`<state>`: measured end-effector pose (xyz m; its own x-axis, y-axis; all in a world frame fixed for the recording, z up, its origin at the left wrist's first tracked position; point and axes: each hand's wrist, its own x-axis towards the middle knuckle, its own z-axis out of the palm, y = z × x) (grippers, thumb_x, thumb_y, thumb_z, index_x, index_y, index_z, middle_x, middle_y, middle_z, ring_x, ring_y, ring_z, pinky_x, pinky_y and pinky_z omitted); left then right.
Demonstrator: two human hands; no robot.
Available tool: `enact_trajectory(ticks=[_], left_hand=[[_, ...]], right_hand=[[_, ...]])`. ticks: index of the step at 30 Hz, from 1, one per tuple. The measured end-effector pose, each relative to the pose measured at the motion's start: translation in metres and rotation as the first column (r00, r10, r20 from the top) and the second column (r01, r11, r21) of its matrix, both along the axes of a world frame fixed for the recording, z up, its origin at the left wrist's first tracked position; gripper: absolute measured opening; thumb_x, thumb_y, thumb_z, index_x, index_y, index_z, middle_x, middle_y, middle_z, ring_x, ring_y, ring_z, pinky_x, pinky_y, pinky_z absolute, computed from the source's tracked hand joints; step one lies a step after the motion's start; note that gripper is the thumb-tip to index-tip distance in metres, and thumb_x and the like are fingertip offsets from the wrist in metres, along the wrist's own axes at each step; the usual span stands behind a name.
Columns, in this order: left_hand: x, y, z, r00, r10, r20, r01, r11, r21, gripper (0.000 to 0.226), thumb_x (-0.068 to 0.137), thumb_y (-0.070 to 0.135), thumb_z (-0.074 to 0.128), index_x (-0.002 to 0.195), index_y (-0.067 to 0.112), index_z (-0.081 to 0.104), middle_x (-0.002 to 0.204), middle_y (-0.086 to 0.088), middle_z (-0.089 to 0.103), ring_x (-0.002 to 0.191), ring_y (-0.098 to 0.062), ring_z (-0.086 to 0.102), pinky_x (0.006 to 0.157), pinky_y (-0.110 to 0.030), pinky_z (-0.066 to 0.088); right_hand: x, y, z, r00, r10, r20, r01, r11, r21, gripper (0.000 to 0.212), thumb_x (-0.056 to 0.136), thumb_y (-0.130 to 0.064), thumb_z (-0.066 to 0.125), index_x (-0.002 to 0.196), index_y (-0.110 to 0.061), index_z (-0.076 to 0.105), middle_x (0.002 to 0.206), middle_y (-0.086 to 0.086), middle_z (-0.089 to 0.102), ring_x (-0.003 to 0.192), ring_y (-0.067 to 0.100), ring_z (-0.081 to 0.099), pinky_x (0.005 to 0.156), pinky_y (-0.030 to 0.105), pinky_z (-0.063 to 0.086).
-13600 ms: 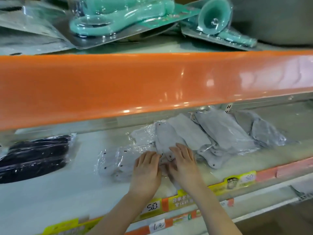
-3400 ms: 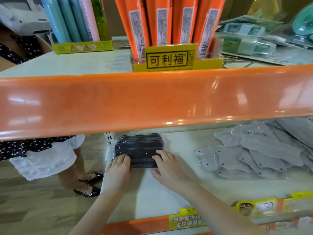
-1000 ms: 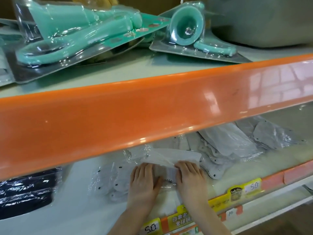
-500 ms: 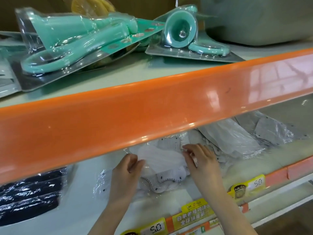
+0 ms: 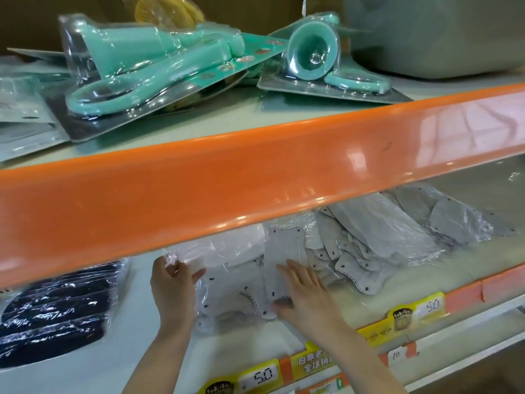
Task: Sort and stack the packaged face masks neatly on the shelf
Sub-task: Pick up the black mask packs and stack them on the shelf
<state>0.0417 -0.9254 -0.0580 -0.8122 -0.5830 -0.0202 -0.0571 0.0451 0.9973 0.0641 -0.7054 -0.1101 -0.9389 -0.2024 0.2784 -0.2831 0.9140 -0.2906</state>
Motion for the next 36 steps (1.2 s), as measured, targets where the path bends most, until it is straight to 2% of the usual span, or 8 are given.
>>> enact_trajectory(ticks=[7,13,18,24,27,31,34,36], left_hand=[[0.004,0.003,-0.008,0.992,-0.039,0.118,0.069,0.962,-0.263,0.035,0.089,0.001,0.049,0.123,0.009,0.045,0.112,-0.003,0.055,0.099,-0.021,0.055,0.083,-0.039,0.042],[0.009,0.008,-0.027,0.993,-0.091,0.075,0.115,0.598,-0.794,0.066,0.076,-0.011,0.064,0.138,0.002,0.044,0.145,-0.025,0.039,0.136,-0.043,0.033,0.107,-0.055,0.031],[0.020,0.031,-0.031,0.866,-0.471,0.168,0.411,0.480,-0.775,0.058,0.082,-0.002,0.066,0.134,0.020,0.053,0.144,-0.007,0.046,0.133,-0.032,0.042,0.107,-0.041,0.033],[0.025,0.053,-0.011,0.802,-0.597,-0.002,0.335,0.454,-0.826,0.050,0.078,0.035,0.062,0.126,0.025,0.054,0.126,0.002,0.061,0.120,-0.015,0.052,0.093,-0.029,0.045],[0.032,0.059,0.015,0.866,-0.497,-0.047,0.334,0.647,-0.685,0.020,0.087,0.021,0.066,0.097,0.038,0.063,0.094,0.032,0.061,0.093,0.007,0.055,0.076,-0.002,0.038],[0.037,0.055,0.031,0.920,-0.383,-0.081,0.366,0.915,-0.169,0.022,0.092,0.004,0.059,0.078,0.021,0.065,0.071,0.016,0.070,0.073,0.004,0.064,0.068,-0.008,0.046],[0.047,0.047,0.030,0.945,-0.307,-0.111,0.326,0.876,0.355,0.012,0.094,0.006,0.055,0.092,0.011,0.066,0.086,-0.008,0.073,0.077,-0.017,0.070,0.066,-0.023,0.056],[0.055,0.040,0.025,0.956,-0.279,-0.093,0.286,0.812,0.508,0.016,0.096,0.005,0.051,0.098,0.013,0.065,0.090,-0.011,0.073,0.079,-0.019,0.071,0.064,-0.026,0.057]], right_hand=[[-0.001,-0.001,0.000,0.996,0.024,-0.082,-0.022,0.999,0.034,0.050,0.060,-0.051,0.079,0.096,-0.019,0.066,0.100,-0.003,0.066,0.095,0.019,0.066,0.079,0.031,0.054],[-0.004,0.006,0.013,0.999,0.036,0.015,-0.035,0.996,-0.083,0.050,0.086,-0.053,0.033,0.108,-0.022,0.064,0.111,-0.008,0.064,0.105,0.016,0.060,0.085,0.031,0.047],[-0.008,0.013,0.034,0.997,-0.028,0.069,0.035,0.994,-0.099,0.028,0.103,-0.037,0.034,0.119,-0.025,0.053,0.117,-0.008,0.059,0.106,0.019,0.056,0.075,0.031,0.040],[0.008,0.001,0.079,0.979,0.093,-0.182,-0.134,0.964,-0.231,0.029,0.091,-0.040,0.042,0.100,-0.023,0.063,0.091,-0.007,0.068,0.081,0.023,0.065,0.060,0.037,0.052],[0.019,-0.009,0.109,0.959,0.140,-0.246,-0.217,0.921,-0.324,0.037,0.090,-0.050,0.040,0.109,-0.027,0.062,0.098,-0.015,0.065,0.084,0.010,0.064,0.067,0.029,0.051],[0.022,-0.014,0.117,0.943,0.009,-0.332,-0.215,0.780,-0.588,0.039,0.095,-0.042,0.036,0.118,-0.018,0.056,0.107,-0.010,0.057,0.095,-0.003,0.054,0.077,0.014,0.042],[0.018,-0.019,0.103,0.970,-0.035,-0.242,-0.127,0.774,-0.621,0.042,0.092,-0.046,0.039,0.121,-0.018,0.053,0.112,-0.009,0.056,0.100,0.000,0.055,0.078,0.016,0.044],[0.014,-0.024,0.090,0.994,-0.016,-0.110,-0.043,0.861,-0.506,0.045,0.091,-0.048,0.046,0.127,-0.022,0.050,0.117,-0.010,0.054,0.108,0.008,0.055,0.084,0.026,0.046]])
